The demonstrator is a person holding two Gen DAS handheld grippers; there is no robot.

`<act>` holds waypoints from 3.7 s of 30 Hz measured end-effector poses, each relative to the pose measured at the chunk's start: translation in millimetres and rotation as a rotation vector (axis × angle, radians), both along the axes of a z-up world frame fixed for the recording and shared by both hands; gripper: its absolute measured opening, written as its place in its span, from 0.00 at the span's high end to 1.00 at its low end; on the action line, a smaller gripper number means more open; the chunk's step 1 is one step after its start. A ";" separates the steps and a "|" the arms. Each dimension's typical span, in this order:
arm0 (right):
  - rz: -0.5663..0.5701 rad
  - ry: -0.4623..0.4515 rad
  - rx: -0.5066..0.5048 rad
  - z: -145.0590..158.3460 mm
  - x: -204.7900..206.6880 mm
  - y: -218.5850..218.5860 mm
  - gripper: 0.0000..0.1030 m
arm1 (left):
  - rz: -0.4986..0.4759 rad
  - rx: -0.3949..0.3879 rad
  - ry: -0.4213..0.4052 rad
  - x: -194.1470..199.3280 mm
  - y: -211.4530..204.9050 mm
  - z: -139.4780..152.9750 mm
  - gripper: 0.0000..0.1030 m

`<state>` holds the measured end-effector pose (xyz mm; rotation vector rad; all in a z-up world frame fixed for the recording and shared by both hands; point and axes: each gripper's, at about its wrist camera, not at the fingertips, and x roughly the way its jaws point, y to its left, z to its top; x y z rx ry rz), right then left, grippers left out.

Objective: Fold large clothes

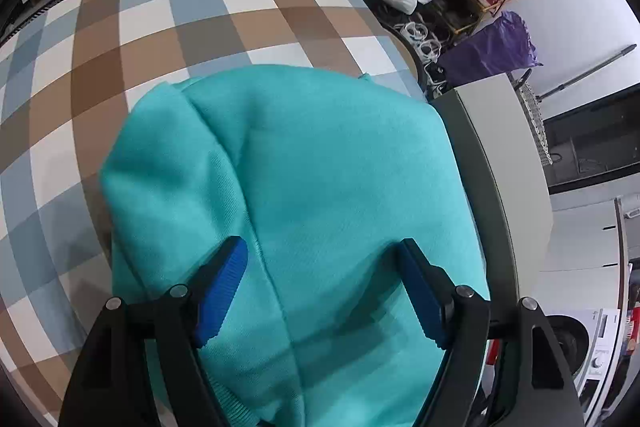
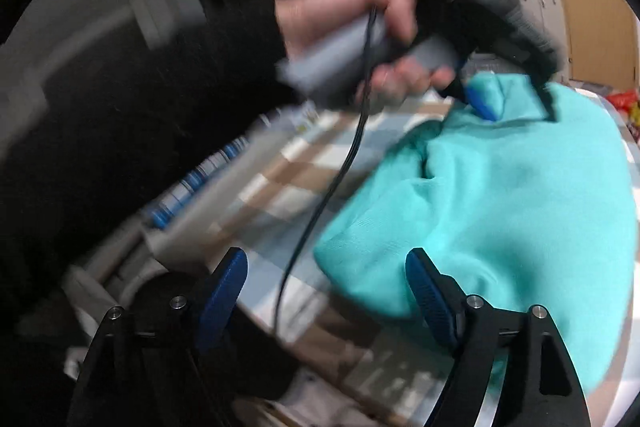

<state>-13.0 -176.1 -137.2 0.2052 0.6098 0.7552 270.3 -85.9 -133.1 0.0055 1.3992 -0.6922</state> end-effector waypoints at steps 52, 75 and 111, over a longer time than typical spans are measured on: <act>-0.142 0.668 -0.318 -35.5 323.6 -5.6 1.00 | 0.035 -0.311 -0.248 -104.6 71.7 -36.6 0.30; -0.138 0.553 -0.784 -52.7 373.7 60.8 0.61 | 0.063 -0.338 -0.231 -119.2 63.5 -34.2 0.30; -0.128 0.410 -0.458 32.3 190.2 -47.7 0.92 | 0.123 -0.245 -0.325 -128.1 52.3 -35.4 0.30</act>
